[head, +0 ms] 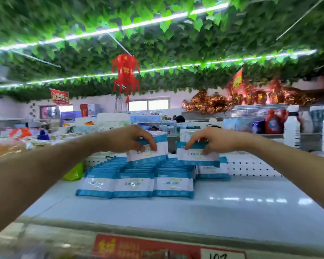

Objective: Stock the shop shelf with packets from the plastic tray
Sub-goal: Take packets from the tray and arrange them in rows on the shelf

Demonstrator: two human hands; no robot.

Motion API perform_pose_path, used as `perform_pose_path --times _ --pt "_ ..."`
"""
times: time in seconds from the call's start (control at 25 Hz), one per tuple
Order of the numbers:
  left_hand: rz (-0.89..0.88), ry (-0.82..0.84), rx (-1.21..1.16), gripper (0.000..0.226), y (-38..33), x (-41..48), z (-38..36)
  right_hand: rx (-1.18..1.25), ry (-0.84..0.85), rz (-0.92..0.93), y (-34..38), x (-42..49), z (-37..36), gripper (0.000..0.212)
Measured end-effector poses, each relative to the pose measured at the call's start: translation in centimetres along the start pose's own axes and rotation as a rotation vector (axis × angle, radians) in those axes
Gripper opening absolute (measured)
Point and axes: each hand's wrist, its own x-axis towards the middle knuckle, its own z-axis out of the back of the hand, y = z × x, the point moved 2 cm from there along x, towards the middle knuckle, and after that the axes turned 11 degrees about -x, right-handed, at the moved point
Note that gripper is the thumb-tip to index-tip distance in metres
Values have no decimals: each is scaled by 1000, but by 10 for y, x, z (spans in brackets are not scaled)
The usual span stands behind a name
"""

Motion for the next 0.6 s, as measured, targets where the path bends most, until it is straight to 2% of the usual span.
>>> perform_pose_path --times 0.2,0.4,0.6 --pt "-102 80 -80 37 -30 78 -43 -26 45 -161 -62 -45 -10 56" --pt "-130 91 -71 39 -45 125 -66 -37 84 -163 -90 -31 -36 54" --pt "-102 73 -69 39 -42 134 -69 -78 67 -121 -94 -2 -71 49"
